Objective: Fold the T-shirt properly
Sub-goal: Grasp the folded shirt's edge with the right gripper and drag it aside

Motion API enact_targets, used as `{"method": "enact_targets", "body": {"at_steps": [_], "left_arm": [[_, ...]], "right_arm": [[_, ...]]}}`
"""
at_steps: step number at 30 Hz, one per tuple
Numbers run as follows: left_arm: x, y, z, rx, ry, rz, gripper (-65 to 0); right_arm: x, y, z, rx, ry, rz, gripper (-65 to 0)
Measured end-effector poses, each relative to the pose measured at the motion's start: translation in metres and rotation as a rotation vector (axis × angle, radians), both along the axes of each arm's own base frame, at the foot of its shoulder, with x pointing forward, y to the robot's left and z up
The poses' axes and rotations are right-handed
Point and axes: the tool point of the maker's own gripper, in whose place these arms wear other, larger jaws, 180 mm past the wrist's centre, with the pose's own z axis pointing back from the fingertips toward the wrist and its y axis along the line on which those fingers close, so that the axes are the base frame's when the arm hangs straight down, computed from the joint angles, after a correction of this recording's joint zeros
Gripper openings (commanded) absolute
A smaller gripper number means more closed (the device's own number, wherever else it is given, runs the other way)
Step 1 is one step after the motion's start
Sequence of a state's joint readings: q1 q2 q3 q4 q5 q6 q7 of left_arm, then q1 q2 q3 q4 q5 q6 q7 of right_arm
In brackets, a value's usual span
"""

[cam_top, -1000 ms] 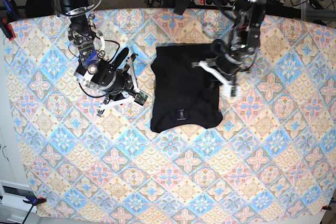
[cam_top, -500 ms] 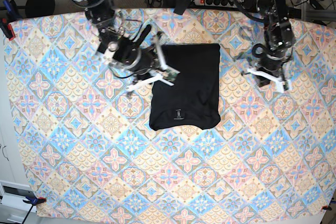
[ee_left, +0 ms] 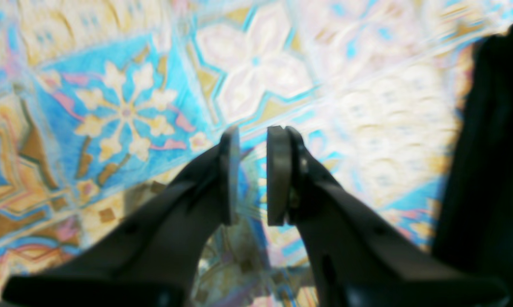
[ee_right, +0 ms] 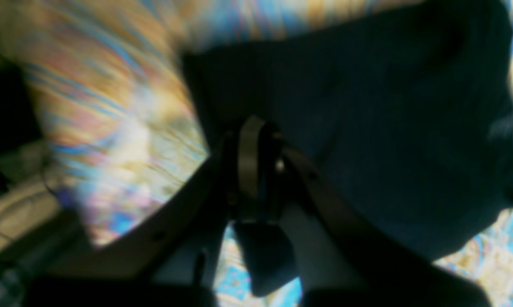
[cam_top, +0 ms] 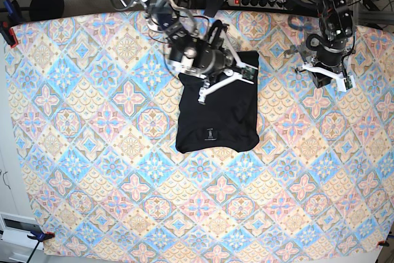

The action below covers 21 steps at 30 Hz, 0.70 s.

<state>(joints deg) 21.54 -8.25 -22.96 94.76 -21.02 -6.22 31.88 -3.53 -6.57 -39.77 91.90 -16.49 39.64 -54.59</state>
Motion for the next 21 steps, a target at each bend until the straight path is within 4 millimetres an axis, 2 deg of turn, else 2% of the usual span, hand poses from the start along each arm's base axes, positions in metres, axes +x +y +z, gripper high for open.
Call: {"method": "enact_targets", "body": {"at_steps": [2, 4, 6, 9, 10, 14, 16, 19, 21], "left_arm": [[-0.006, -0.005, 0.010, 0.009, -0.013, -0.012, -53.4], [-0.010, -0.007, 0.022, 0.027, -0.031, -0.022, -53.4], [-0.015, -0.009, 0.032, 0.044, -0.043, -0.035, -53.4], [-0.021, -0.014, 0.043, 0.058, -0.056, -0.057, -53.4], [-0.022, -0.015, 0.045, 0.060, -0.057, -0.060, -53.4], [-0.028, -0.016, 0.047, 0.066, -0.051, -0.065, -53.4], [-0.030, -0.016, 0.045, 0.064, -0.044, -0.064, -53.4], [-0.030, -0.016, 0.046, 0.066, -0.047, -0.066, -53.4], [-0.029, -0.016, 0.046, 0.066, -0.049, -0.065, -53.4]], "right_arm": [[-0.003, 0.024, 0.006, 0.075, 0.016, 0.046, -62.7], [0.000, 0.034, 0.004, 0.088, 0.028, 0.060, -62.7], [0.004, 0.028, -0.007, 0.041, 0.039, 0.063, -62.7], [0.011, 0.004, -0.030, -0.060, 0.055, 0.058, -62.7], [0.014, 0.002, -0.032, -0.070, 0.054, 0.058, -62.7], [0.021, 0.022, -0.030, 0.012, 0.065, 0.076, -62.7], [0.021, 0.023, -0.039, 0.012, 0.087, 0.085, -62.7], [0.017, 0.013, -0.059, -0.012, 0.132, 0.082, -62.7], [0.020, 0.013, -0.062, -0.007, 0.145, 0.080, -62.8]]}}
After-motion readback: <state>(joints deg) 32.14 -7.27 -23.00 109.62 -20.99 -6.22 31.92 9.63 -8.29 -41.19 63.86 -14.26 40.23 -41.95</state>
